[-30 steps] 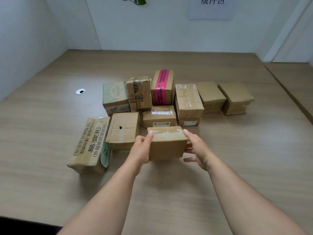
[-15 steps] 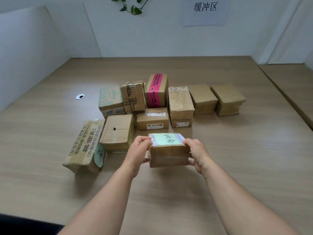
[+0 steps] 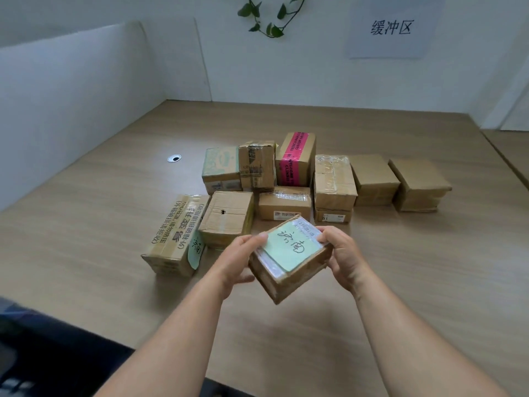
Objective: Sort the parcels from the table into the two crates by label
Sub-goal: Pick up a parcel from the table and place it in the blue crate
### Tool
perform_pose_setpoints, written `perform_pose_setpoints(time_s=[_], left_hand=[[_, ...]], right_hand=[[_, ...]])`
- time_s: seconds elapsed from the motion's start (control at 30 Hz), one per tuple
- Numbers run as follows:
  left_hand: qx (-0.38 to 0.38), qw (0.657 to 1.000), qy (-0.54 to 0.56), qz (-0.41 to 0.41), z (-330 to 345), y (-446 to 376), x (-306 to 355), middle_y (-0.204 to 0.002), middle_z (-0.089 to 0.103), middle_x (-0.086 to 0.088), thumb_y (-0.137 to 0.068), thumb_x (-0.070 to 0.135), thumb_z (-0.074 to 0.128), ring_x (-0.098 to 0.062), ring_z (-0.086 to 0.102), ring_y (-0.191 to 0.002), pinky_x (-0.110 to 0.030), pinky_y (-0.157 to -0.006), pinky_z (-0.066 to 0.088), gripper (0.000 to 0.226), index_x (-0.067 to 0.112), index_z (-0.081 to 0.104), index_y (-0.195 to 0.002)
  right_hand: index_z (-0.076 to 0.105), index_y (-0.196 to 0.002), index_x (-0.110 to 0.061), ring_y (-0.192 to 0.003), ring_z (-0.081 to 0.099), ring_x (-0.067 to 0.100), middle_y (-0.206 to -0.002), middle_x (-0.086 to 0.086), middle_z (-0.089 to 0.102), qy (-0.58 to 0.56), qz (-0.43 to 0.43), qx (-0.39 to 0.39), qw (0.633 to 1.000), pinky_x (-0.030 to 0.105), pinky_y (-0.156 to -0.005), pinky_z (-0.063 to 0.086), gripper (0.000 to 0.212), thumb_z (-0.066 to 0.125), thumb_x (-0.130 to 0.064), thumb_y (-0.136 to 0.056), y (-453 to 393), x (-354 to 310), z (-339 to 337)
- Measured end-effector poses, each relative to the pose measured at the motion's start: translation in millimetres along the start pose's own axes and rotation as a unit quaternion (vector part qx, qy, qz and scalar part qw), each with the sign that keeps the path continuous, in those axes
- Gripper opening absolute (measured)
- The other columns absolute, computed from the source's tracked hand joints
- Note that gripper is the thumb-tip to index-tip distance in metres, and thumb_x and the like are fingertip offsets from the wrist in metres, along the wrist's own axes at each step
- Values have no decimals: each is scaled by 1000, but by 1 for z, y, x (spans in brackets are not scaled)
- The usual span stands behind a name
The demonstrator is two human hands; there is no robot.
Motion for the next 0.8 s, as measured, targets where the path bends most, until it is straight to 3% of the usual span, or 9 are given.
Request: perform_pose_setpoints(time_s=[0.07,0.17,0.23,0.33,0.47,0.57,0.8], left_hand=[[-28,1000,4,-14,-3,9,-2,-101,73,-8,-91,43,57,-22,68,-98,-39,-83,57,37,18,58,-118],[-25,999,46,-7,-10,16,-9,-105,72,-9,-93,33,54,-25,69,-98,-40,-82,58,29,20,57,-119],[5,996,87,16,-18,19,-12,-107,71,-8,-94,27,50,-26,69,-99,-45,-86,57,28,26,55,-121],[75,985,147,56,-34,24,-15,-107,72,-2,-93,24,47,-24,68,-100,-46,-85,56,38,28,51,-130],[127,971,169,107,-49,37,-9,-111,69,1,-96,25,45,-22,66,-101,-39,-80,52,40,33,45,-135],[127,974,139,124,-63,49,-9,-109,69,5,-95,23,48,-17,66,-96,-41,-81,54,42,40,42,-134],[164,971,120,125,-117,76,-34,-100,73,3,-94,22,51,-16,66,-89,-39,-82,52,44,42,45,-132]], right_hand=[[66,-101,-7,-73,66,20,-89,13,70,13,-16,-12,1000,30,-61,47,38,56,-22,-68,-1,-4,7],[56,-126,-11,-95,67,24,-107,12,69,8,-37,-16,999,38,-80,54,39,63,-20,-88,-9,-4,19],[41,-143,-16,-122,54,27,-132,8,57,33,-39,-25,998,47,-101,45,56,61,-34,-94,-10,-3,30],[29,-151,-29,-136,40,27,-150,0,40,82,-56,-79,992,53,-105,40,65,55,-46,-95,2,0,56],[35,-149,-35,-115,60,21,-130,0,63,115,-52,-182,975,46,-93,48,57,58,-31,-96,21,5,96],[45,-142,-33,-92,67,17,-113,1,72,102,-61,-195,974,42,-85,52,52,54,-15,-95,24,1,114],[55,-116,-42,-85,66,19,-101,-1,73,141,-58,-244,958,35,-74,49,46,53,-3,-91,38,3,169]])
Point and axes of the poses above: each hand's wrist, its own y-axis away from the middle knuckle, its own z-axis out of the palm, x = y × z, the point moved 4 cm from there along -y, towards the middle knuckle
